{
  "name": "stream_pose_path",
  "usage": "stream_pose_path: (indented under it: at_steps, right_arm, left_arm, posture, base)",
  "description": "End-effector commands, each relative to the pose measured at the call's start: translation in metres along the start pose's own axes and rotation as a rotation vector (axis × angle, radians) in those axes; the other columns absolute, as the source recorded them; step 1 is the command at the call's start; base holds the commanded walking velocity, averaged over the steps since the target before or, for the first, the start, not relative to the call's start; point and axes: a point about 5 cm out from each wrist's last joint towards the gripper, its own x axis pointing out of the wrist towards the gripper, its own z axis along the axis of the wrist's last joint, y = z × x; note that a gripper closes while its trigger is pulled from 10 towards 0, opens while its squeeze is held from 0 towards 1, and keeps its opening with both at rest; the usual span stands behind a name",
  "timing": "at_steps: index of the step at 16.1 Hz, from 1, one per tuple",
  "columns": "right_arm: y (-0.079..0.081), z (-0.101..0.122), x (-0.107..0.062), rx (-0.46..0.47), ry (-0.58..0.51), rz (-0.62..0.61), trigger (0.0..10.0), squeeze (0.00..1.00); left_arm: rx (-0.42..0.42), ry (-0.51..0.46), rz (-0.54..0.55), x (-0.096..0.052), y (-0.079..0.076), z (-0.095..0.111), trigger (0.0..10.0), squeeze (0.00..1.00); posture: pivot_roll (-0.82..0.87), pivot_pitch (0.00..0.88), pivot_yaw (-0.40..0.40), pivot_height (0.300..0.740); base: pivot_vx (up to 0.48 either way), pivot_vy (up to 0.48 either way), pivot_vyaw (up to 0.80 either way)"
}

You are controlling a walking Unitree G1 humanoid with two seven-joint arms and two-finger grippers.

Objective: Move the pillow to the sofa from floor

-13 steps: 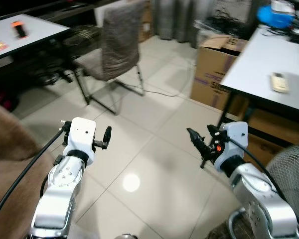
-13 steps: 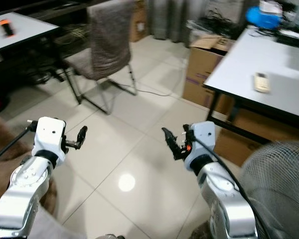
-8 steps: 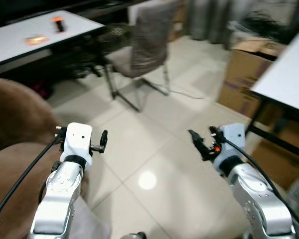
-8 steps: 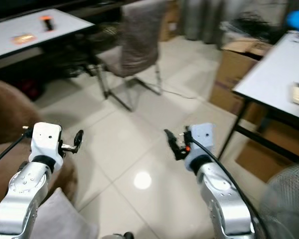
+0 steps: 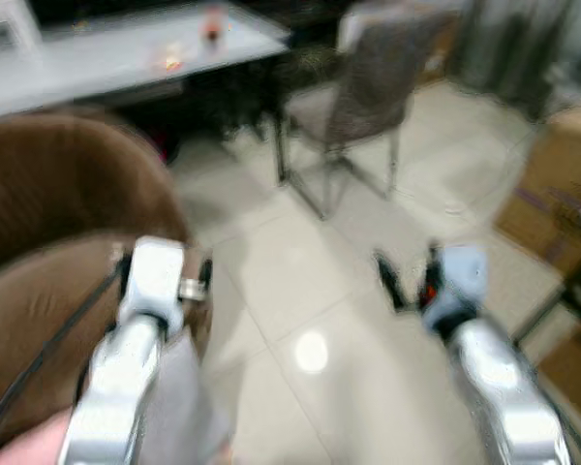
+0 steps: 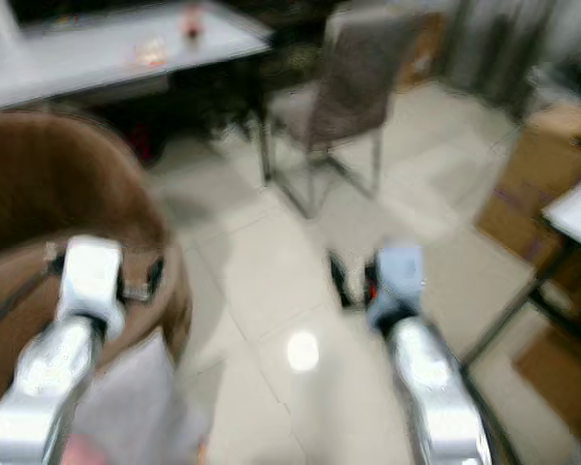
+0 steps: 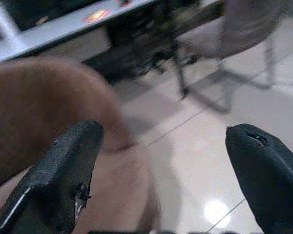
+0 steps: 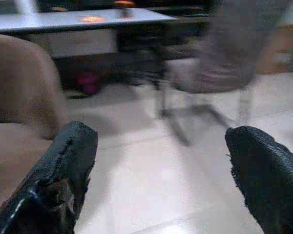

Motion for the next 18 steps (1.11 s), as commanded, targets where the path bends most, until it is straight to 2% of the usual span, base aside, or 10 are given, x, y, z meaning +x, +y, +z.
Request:
stream_pose_path:
  at_steps: [1,5,7,8,9,11,13,15,16,18]
  right_arm:
    - [-0.007,0.002,-0.001,-0.012,-0.010,-0.002,10.0,1.00]
    - [-0.007,0.005,-0.004,0.024,-0.027,0.013,10.0,1.00]
    - [-0.006,0.000,-0.004,-0.011,0.021,0.017,10.0,1.00]
    - [-0.007,0.000,-0.003,-0.058,0.004,0.015,10.0,1.00]
    - [-0.012,-0.001,-0.002,-0.084,0.012,-0.044,10.0,1.00]
    - [-0.013,0.001,-0.001,-0.076,0.008,-0.045,10.0,1.00]
    - [-0.006,-0.002,-0.005,-0.072,0.012,-0.017,10.0,1.00]
    - [-0.005,-0.003,-0.004,-0.100,0.003,-0.032,10.0,1.00]
    - [-0.006,0.003,-0.003,-0.083,-0.008,-0.044,10.0,1.00]
    - [-0.012,0.008,-0.005,-0.057,-0.028,-0.090,10.0,1.00]
  left_arm:
    - [0.000,-0.004,0.009,-0.001,-0.001,0.002,10.0,0.00]
    - [-0.005,-0.008,0.006,-0.004,-0.006,0.003,10.0,0.00]
    - [-0.006,-0.007,0.009,-0.007,-0.006,0.003,10.0,0.00]
    - [-0.009,-0.010,0.013,-0.006,-0.005,0.003,10.0,0.00]
    - [-0.015,-0.021,0.008,-0.006,-0.005,0.005,10.0,0.00]
    - [-0.061,-0.042,-0.019,-0.008,-0.007,0.012,10.0,0.00]
    - [-0.084,-0.012,-0.009,-0.011,-0.003,0.007,10.0,0.00]
    - [-0.080,-0.007,0.005,-0.010,-0.001,0.005,10.0,0.00]
    - [-0.081,-0.024,0.006,-0.008,-0.001,0.009,10.0,0.00]
    - [-0.023,-0.054,0.022,-0.008,0.002,0.013,10.0,0.00]
  posture:
    - [-0.11,0.000,0.008,0.740]
    - [-0.12,0.000,0.000,0.740]
    - [-0.12,0.000,-0.003,0.740]
    - [-0.12,0.000,-0.004,0.740]
    - [-0.12,0.000,0.000,0.740]
    - [-0.11,0.000,0.005,0.740]
    - [-0.11,0.000,-0.001,0.740]
    - [-0.12,0.000,0.000,0.740]
    - [-0.13,0.000,0.007,0.740]
    - [-0.12,0.000,-0.006,0.740]
  base:
    - [0.000,0.000,0.80]
    - [0.000,0.000,0.80]
    - [0.000,0.000,0.80]
    - [0.000,0.000,0.80]
    - [0.000,0.000,0.76]
    - [0.000,0.000,0.80]
    - [0.000,0.000,0.80]
    - [0.000,0.000,0.80]
    - [0.000,0.000,0.80]
    - [0.000,0.000,0.00]
